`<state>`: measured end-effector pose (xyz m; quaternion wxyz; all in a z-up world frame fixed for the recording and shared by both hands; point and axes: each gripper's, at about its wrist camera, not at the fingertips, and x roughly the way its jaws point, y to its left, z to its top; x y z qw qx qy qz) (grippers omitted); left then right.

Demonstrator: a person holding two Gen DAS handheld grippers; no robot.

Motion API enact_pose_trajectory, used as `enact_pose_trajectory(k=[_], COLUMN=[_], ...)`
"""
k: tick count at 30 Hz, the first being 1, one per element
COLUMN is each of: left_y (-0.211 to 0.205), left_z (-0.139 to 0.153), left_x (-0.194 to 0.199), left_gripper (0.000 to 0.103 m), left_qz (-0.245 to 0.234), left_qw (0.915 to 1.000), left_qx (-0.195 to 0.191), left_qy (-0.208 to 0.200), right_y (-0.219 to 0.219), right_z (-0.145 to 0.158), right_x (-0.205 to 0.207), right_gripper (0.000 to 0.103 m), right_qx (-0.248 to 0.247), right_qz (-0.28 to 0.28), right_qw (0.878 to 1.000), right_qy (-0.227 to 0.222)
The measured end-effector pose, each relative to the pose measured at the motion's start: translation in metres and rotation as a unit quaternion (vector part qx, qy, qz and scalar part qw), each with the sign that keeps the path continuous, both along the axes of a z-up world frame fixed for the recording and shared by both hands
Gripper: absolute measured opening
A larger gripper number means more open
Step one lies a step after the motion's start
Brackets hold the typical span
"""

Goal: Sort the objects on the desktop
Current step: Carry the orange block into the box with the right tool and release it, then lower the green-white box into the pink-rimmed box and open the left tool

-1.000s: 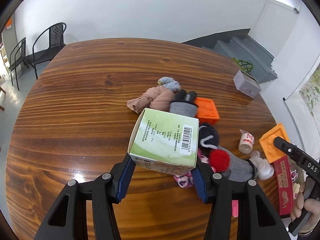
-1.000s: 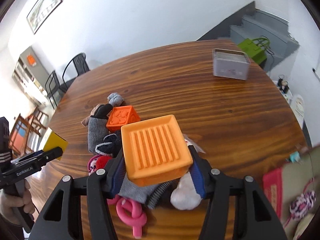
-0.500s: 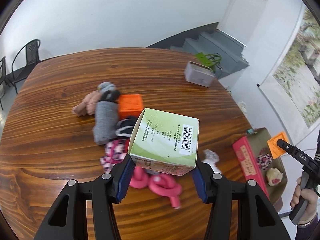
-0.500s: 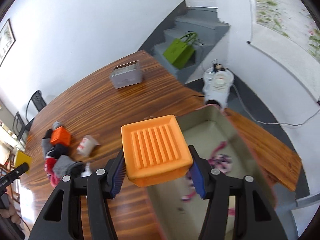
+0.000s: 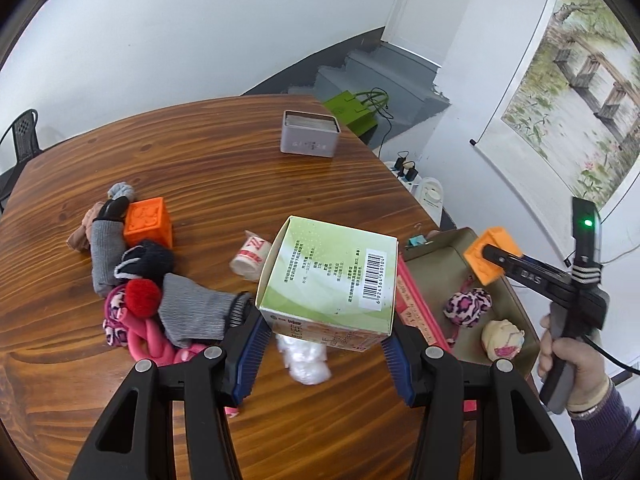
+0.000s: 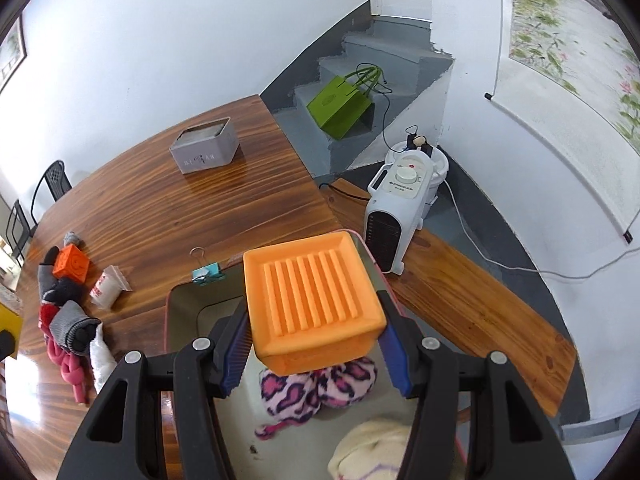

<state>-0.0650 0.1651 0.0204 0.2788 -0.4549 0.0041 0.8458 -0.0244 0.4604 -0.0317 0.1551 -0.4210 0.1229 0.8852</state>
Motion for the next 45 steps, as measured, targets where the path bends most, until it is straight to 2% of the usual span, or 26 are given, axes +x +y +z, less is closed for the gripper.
enact_pose_trajectory(k=[5,9,15,29,39,45], left_y=[0.017,0.033,0.065,0.146,0.219,0.216], left_z=[0.002,0.003,0.002,0.000,0.004,0.010], left_x=[0.007,0.009,0.010,0.011,0.005,0.005], left_gripper=[0.055,0.055,0.055,0.055,0.057,0.057], left_qz=[-0.006,-0.014,-0.042,-0.112,-0.168,-0.165], left_qw=[1.0000,0.9999,0.9991,0.9936,0.9857,0.9861], left_qx=[-0.004,-0.003,-0.001,0.007,0.012,0.015], left_qy=[-0.001,-0.001,-0.002,-0.010,-0.010,-0.010], right_y=[0.009,0.017,0.030,0.062,0.067,0.062], right_z=[-0.012,-0.011,-0.006,0.002,0.010,0.011], right_x=[-0.016,-0.014,0.009,0.083,0.108,0.114], right_gripper=[0.064,0.079,0.079,0.079,0.079,0.079], right_qx=[-0.004,-0.016,-0.021,-0.065,-0.069,-0.071], right_qz=[0.013,0.012,0.001,-0.073,-0.094,-0.093], right_qw=[1.000,1.000,1.000,0.995,0.992,0.992], right_qy=[-0.010,0.002,0.012,0.031,0.040,0.039])
